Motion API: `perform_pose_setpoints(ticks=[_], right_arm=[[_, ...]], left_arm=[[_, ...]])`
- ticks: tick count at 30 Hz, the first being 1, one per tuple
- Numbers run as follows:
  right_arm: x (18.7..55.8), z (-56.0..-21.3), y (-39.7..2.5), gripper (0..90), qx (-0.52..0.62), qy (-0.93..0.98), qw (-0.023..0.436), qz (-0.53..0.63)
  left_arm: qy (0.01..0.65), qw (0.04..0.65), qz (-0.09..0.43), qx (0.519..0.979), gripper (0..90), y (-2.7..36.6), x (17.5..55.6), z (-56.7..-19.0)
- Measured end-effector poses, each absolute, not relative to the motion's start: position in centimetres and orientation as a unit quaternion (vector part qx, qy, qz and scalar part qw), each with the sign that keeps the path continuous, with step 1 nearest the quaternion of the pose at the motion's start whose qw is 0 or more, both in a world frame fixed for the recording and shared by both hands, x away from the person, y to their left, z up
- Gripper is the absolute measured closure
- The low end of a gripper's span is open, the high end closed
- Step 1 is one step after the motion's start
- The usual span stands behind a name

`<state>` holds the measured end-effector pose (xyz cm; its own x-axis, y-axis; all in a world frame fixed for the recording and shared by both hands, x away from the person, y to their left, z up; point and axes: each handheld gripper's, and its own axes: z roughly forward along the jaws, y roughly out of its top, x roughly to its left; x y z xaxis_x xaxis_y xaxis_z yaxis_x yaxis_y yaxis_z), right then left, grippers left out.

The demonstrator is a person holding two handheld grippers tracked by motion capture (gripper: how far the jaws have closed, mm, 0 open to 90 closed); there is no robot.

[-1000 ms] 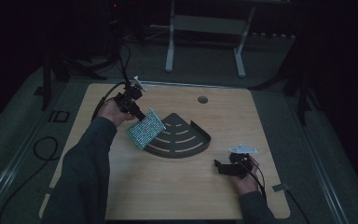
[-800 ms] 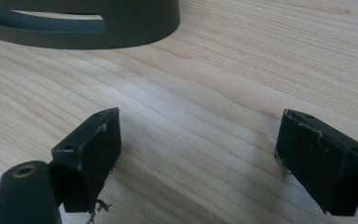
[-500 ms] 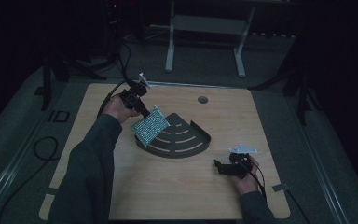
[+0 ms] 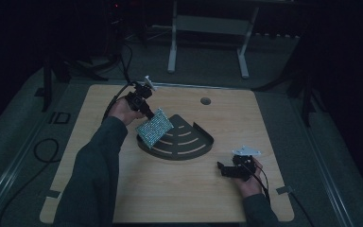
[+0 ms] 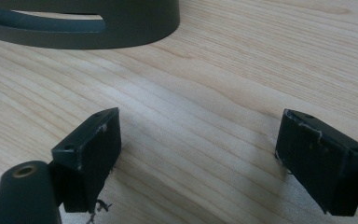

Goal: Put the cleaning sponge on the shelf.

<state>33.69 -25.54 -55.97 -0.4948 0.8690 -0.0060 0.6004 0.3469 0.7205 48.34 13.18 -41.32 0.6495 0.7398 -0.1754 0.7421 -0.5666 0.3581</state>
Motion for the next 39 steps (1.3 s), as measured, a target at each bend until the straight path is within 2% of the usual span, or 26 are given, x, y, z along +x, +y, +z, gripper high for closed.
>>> perform_pose_setpoints(ticks=[39], right_arm=[[33.7,-56.0,-25.5,13.7,0.461,0.796,0.199,0.337]], left_arm=[[0.399,0.159,0.038,0.902,90.0,9.8,49.0,-44.8]])
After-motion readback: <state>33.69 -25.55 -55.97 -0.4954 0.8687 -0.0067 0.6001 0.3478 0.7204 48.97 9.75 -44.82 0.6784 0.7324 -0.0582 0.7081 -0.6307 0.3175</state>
